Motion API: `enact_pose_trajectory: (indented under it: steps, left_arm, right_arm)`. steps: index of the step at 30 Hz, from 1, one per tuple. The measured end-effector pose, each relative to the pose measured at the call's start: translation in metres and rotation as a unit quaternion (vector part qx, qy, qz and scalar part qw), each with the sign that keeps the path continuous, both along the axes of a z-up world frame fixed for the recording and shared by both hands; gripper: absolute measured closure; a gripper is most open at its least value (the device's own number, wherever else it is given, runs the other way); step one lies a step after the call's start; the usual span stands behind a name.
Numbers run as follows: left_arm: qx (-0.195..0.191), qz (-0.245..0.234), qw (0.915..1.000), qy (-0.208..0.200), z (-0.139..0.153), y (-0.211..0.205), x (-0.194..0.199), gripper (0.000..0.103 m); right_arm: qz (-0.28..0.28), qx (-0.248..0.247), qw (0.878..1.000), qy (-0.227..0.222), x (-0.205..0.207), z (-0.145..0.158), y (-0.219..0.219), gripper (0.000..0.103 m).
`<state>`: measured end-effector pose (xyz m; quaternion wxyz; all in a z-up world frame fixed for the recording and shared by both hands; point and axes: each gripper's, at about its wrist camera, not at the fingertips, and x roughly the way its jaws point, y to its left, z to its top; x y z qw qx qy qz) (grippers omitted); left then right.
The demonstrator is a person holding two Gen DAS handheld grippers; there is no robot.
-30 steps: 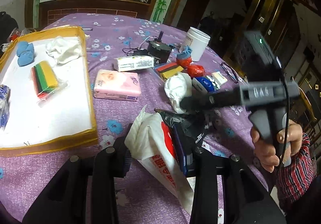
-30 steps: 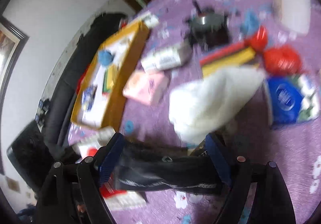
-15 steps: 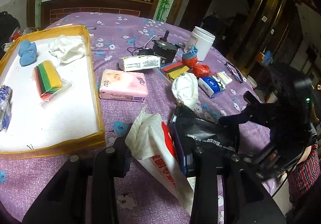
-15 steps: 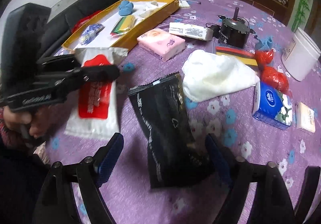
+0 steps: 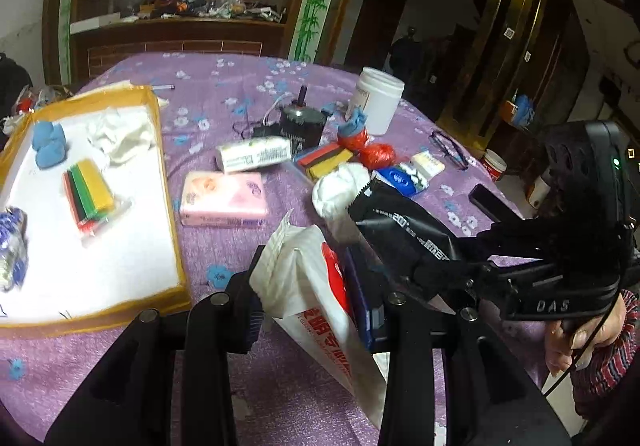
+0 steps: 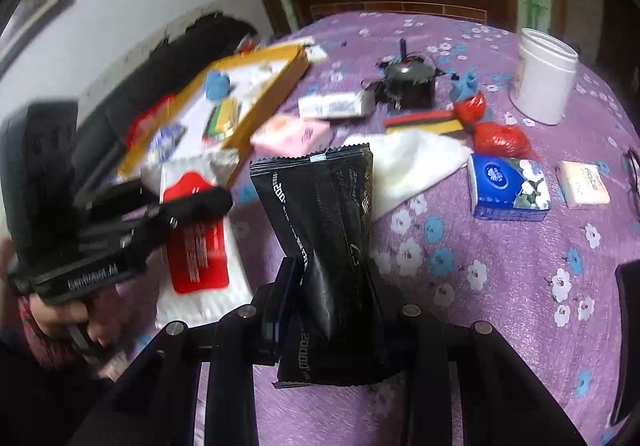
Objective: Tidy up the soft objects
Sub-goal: 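Carry the wipes pack and black pouch toward the tray with both grippers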
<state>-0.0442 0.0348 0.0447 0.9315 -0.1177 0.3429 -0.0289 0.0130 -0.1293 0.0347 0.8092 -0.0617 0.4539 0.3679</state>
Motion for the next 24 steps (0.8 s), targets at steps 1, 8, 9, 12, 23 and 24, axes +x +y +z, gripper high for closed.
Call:
enact_pose_trajectory:
  steps: [1, 8, 9, 12, 23, 24]
  left_arm:
    - [0.001, 0.002, 1.0, -0.004, 0.003, 0.002, -0.001, 0.068]
    - [-0.009, 0.031, 0.9991, -0.026, 0.019, 0.027, -0.012, 0.068]
    - [-0.009, 0.035, 0.9989, -0.03, 0.021, 0.031, -0.014, 0.068]
    - [-0.01, 0.05, 0.998, -0.037, 0.026, 0.044, -0.017, 0.068]
    - [0.0, 0.107, 0.9931, -0.047, 0.039, 0.107, -0.03, 0.068]
    - [0.003, 0.114, 0.9923, -0.047, 0.04, 0.115, -0.03, 0.068]
  right_arm:
    - [-0.003, 0.006, 1.0, 0.001, 0.0, 0.002, 0.001, 0.07]
    - [-0.003, 0.037, 0.999, 0.016, 0.002, 0.015, 0.022, 0.07]
    - [0.0, 0.041, 0.999, 0.018, 0.002, 0.017, 0.027, 0.07]
    - [0.007, 0.049, 0.999, 0.015, -0.003, 0.022, 0.038, 0.07]
    - [0.035, 0.053, 0.998, 0.016, 0.003, 0.042, 0.097, 0.07]
    - [0.037, 0.054, 0.998, 0.017, 0.005, 0.045, 0.104, 0.07]
